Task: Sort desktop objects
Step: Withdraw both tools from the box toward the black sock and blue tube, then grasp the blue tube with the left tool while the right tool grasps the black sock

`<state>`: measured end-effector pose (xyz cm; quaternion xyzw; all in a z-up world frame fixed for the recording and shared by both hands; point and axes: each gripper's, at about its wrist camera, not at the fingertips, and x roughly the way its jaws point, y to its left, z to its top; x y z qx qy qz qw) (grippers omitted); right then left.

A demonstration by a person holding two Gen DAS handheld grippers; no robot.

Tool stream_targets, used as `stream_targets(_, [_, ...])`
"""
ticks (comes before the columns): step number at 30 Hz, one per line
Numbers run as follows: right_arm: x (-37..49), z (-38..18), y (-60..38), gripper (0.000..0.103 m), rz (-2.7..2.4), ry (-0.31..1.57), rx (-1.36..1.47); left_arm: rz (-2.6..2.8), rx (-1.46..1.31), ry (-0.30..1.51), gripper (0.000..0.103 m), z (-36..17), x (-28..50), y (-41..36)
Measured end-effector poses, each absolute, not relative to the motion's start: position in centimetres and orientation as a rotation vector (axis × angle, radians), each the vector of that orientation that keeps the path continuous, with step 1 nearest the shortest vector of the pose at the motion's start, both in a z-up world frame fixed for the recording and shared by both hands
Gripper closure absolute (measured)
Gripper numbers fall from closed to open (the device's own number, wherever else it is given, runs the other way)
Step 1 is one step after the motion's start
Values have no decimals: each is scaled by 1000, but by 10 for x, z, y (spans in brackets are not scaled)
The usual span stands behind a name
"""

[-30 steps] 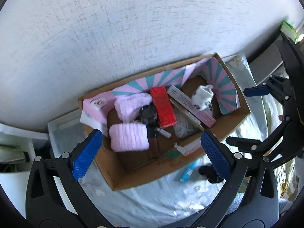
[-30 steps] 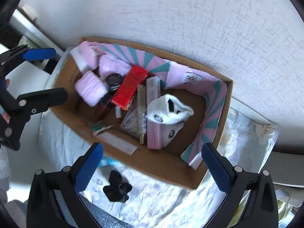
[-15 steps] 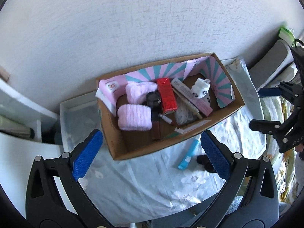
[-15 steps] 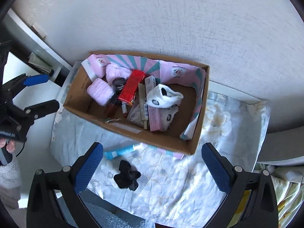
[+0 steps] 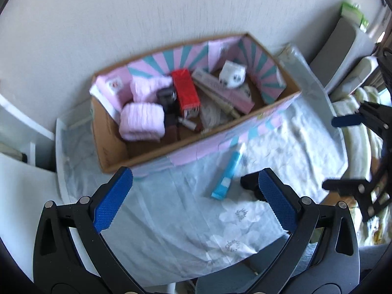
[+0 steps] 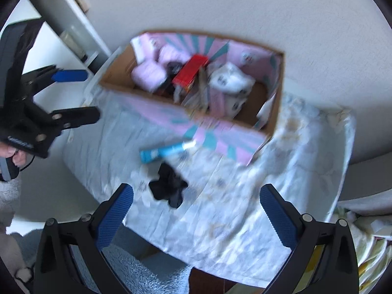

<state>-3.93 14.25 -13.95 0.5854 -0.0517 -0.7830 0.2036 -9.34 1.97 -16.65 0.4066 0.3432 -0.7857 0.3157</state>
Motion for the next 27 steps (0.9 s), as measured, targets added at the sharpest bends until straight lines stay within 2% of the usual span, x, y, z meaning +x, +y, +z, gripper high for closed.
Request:
stream_targets(5, [-20,-171,132,0,-2139,-182,1639,-2060,1110,973,2,-206,-107,32])
stream_targets(12, [-8,-199,112,0,-2109,-131,1587,-2022,1080,1059,3,-247,-121,35])
stream_targets(20, [-7,-226,86,0,-2145,18,1486,-2050,1084,1026,19,-272,-148,41])
stream_targets(25, [-8,-234,78,3,-2150,86,1432,-2076,1062,992,22,-276,-154,42])
stream_targets(27, [-10,-236,77,4,-2149,87,1414,-2082,1053,987,26,-277,-155,42])
